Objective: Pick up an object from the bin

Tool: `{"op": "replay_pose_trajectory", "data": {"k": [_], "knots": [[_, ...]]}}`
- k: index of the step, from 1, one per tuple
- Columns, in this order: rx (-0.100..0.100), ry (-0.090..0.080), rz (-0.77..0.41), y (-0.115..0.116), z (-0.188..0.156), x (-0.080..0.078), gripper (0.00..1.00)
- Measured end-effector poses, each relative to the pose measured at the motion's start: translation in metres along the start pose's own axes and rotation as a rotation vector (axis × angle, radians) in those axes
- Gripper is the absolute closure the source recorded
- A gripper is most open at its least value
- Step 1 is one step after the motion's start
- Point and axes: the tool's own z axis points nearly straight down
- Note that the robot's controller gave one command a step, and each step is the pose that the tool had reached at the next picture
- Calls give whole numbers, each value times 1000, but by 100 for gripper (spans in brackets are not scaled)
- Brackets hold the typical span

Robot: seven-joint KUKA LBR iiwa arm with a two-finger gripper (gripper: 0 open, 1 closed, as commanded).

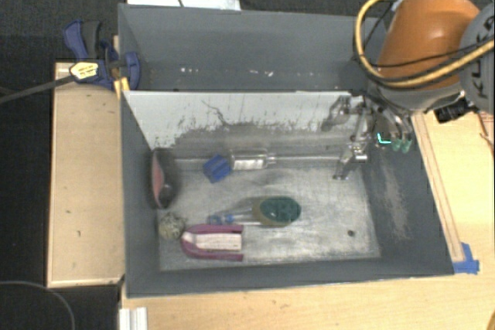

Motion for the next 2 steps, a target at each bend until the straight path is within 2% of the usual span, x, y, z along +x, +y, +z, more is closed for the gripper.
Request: {"op": "replay_pose_trajectory", "data": {"k": [1, 2], "knots": [[-3, 6, -1, 77, 70, 67, 0], [-1, -10, 111, 71, 152, 75, 0]]}}
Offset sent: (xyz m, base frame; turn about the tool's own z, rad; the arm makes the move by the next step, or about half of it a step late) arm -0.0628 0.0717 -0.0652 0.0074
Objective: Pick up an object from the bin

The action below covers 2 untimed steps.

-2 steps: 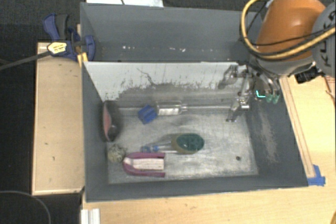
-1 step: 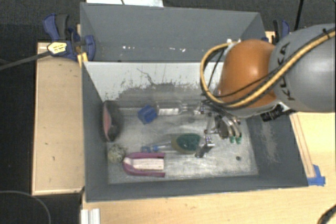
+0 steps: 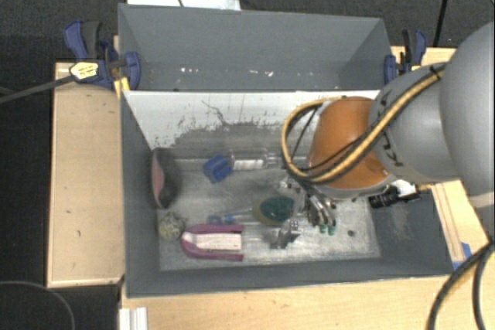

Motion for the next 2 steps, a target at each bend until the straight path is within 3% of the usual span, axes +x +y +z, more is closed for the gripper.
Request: {"op": "replay_pose_trajectory", "data": {"k": [1, 2], "knots": [[-1, -8, -2, 1, -3, -3, 100], [0, -3, -103, 31, -178, 2, 100]]}}
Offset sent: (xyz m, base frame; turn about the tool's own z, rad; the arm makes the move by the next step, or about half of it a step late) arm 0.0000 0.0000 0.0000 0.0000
